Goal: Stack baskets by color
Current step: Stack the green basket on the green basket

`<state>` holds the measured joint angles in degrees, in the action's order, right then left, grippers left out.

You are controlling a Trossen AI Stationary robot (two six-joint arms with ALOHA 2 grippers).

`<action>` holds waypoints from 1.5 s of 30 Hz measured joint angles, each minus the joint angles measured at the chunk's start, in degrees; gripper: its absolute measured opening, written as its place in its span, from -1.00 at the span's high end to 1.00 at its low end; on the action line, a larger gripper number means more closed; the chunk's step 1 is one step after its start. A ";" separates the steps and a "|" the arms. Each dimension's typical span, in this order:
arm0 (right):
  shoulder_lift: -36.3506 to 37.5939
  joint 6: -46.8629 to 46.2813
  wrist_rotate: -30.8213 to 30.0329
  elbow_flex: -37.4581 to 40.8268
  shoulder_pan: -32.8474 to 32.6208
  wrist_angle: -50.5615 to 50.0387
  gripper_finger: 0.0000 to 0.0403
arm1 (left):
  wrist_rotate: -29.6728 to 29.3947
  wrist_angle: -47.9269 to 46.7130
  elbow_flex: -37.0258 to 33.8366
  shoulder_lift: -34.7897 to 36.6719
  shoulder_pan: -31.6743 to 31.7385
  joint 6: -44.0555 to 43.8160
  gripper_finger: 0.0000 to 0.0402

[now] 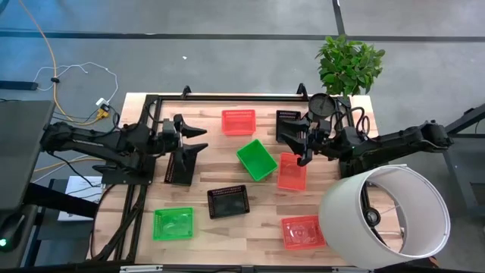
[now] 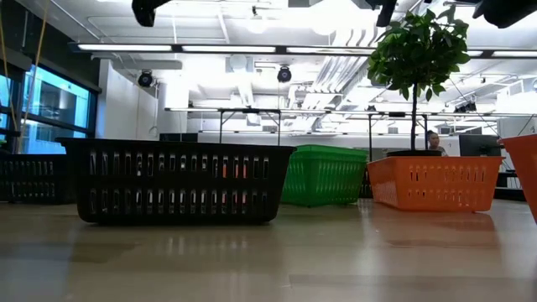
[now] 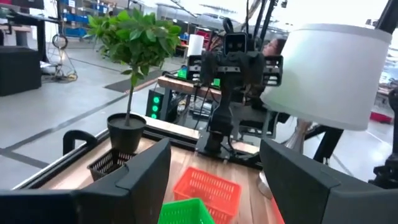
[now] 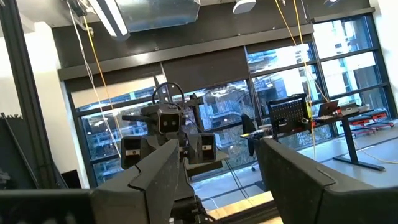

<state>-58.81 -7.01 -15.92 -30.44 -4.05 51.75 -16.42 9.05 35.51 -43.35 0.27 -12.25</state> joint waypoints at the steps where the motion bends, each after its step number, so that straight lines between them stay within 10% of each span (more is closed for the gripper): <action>1: 0.00 -0.01 0.00 0.00 0.00 -0.10 -0.06 | 0.45 -0.03 -0.09 0.01 -0.02 0.46 -0.18; 30: 0.00 1.49 2.45 0.02 0.04 -14.89 -0.06 | 1.22 -1.02 1.06 -0.53 0.02 -1.79 -0.18; 45: 0.00 1.49 2.43 0.02 0.04 -15.58 -0.06 | 5.60 -46.55 27.39 -15.10 -9.47 -0.73 -0.18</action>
<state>-58.80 -5.52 -13.50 -30.41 -4.01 36.16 -10.82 -37.50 62.90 -58.45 -9.20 -12.98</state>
